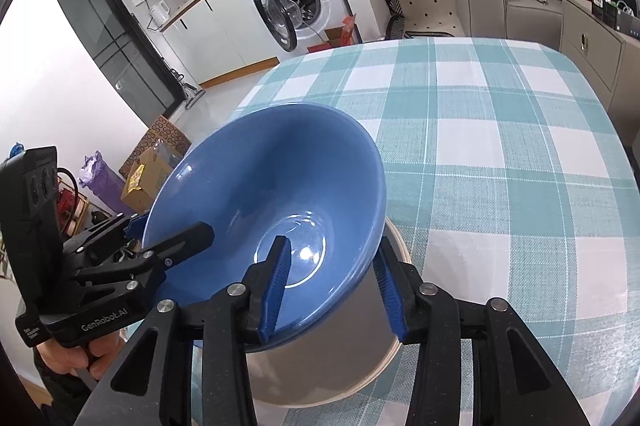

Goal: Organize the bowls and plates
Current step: 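Carry the blue bowls with both tools and set them onto the cream plates, then open both tools and pull them back from the bowls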

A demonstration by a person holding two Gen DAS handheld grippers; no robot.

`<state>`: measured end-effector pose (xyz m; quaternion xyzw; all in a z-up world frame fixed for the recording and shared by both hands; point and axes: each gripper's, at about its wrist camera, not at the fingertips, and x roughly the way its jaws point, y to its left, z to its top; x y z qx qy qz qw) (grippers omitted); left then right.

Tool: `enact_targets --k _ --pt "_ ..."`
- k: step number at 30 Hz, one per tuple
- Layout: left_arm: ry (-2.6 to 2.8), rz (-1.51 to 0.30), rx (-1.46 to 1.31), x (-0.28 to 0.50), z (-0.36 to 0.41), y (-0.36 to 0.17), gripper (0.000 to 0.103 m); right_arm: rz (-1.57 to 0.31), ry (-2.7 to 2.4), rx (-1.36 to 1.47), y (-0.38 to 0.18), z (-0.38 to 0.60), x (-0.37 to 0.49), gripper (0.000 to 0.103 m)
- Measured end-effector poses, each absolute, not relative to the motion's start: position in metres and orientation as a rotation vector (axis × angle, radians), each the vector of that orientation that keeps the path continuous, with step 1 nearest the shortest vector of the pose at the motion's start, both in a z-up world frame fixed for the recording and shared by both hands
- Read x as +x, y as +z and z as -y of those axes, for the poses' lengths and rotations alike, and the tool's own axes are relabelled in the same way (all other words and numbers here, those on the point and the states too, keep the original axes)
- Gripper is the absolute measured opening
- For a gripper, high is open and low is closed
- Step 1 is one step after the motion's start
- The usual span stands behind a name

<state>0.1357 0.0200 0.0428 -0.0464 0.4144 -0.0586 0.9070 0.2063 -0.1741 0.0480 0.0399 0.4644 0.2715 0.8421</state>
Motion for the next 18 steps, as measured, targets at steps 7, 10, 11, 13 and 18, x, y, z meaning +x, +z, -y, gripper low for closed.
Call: enact_targets --k 7,10,11,13,18 --pt "-0.101 -0.838 -0.091 0.128 -0.023 0.047 0.083 -0.959 0.593 0.080 0.055 0.176 0.200 0.067" --pt "-0.086 -0.822 -0.073 0.122 -0.023 0.050 0.096 -0.946 0.605 0.078 0.058 0.179 0.197 0.076" --pt "-0.076 -0.810 -0.064 0.119 -0.023 0.052 0.098 -0.941 0.606 0.073 0.058 0.179 0.196 0.080" --pt "-0.064 -0.790 -0.051 0.114 -0.024 0.055 0.102 -0.923 0.614 0.066 0.061 0.181 0.192 0.084" --pt "-0.035 -0.737 -0.030 0.101 -0.026 0.061 0.103 -0.861 0.623 0.059 0.067 0.190 0.181 0.101"
